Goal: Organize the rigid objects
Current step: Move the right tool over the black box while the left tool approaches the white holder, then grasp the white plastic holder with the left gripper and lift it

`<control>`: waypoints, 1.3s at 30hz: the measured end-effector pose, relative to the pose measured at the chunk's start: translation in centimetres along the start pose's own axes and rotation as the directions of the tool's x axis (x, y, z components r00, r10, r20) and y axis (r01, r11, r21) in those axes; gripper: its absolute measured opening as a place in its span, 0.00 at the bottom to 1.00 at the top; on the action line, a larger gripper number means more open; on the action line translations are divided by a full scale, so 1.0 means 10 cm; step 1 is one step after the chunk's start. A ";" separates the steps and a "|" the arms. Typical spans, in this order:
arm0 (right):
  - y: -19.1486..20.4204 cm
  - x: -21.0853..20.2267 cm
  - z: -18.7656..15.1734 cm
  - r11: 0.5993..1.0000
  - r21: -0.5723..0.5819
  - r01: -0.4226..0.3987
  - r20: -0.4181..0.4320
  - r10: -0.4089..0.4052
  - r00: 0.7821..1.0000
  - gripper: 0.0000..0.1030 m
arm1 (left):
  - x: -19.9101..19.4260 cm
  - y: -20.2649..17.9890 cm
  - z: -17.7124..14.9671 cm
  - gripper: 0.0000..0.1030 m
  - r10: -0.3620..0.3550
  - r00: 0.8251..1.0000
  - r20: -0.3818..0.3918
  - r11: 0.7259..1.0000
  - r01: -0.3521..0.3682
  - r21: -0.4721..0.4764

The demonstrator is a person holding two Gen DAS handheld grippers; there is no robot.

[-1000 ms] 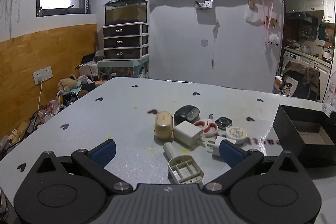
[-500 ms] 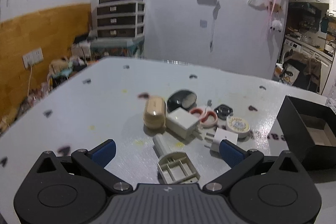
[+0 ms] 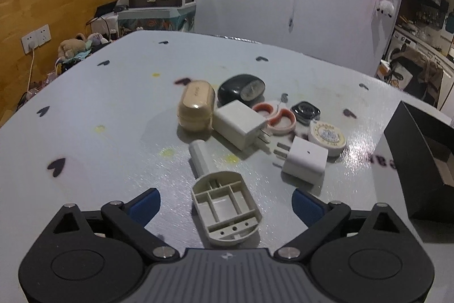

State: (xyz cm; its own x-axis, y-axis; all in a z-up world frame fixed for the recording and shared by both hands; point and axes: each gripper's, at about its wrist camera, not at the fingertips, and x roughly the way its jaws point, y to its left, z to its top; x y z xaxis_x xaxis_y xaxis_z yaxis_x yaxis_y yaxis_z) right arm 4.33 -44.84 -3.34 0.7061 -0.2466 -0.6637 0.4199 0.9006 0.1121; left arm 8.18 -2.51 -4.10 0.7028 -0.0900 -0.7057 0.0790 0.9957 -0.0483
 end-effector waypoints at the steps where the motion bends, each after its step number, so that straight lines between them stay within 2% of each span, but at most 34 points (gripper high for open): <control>1: 0.00 0.03 -0.01 1.000 -0.006 -0.006 -0.010 0.006 1.000 0.09 | 0.01 -0.02 -0.01 0.94 0.001 1.000 -0.006 1.000 -0.001 0.005; 4: 0.02 0.05 -0.04 0.999 -0.032 -0.014 -0.015 0.013 1.000 0.04 | 0.03 -0.07 -0.01 0.93 0.008 1.000 -0.017 1.000 -0.008 0.014; 16: -0.04 0.07 -0.07 0.998 -0.046 -0.052 0.025 0.053 0.998 0.04 | 0.21 -0.18 0.00 0.92 0.052 0.997 -0.062 0.999 -0.051 0.018; 20: -0.05 0.07 -0.09 0.997 -0.050 -0.055 0.028 0.057 0.998 0.04 | 0.29 -0.16 0.01 0.84 0.048 0.995 -0.082 0.999 -0.049 -0.006; 24: -0.06 0.07 -0.10 0.997 -0.049 -0.058 0.029 0.060 0.998 0.04 | 0.31 -0.14 0.02 0.77 0.070 0.995 -0.071 0.997 -0.072 -0.019; 27: -0.06 0.06 -0.11 0.997 -0.048 -0.060 0.031 0.062 0.998 0.04 | 0.31 -0.11 0.04 0.55 0.095 0.994 -0.060 0.995 -0.097 -0.032; 33: -0.07 0.07 -0.11 0.997 -0.049 -0.062 0.033 0.063 0.997 0.04 | 0.26 -0.08 0.05 0.48 0.076 0.996 -0.045 0.997 -0.077 -0.030; 39: -0.06 0.06 -0.13 0.997 -0.052 -0.061 0.041 0.064 0.997 0.04 | 0.09 -0.21 0.10 0.47 0.044 0.999 0.029 0.999 -0.044 0.031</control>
State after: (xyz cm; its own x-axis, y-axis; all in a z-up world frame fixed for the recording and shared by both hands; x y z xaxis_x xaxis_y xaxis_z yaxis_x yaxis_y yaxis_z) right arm 3.79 -45.12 -4.76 0.7541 -0.2033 -0.6246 0.3456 0.9314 0.1141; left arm 9.35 -4.72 -3.98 0.7261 -0.0471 -0.6860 0.0695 0.9976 0.0050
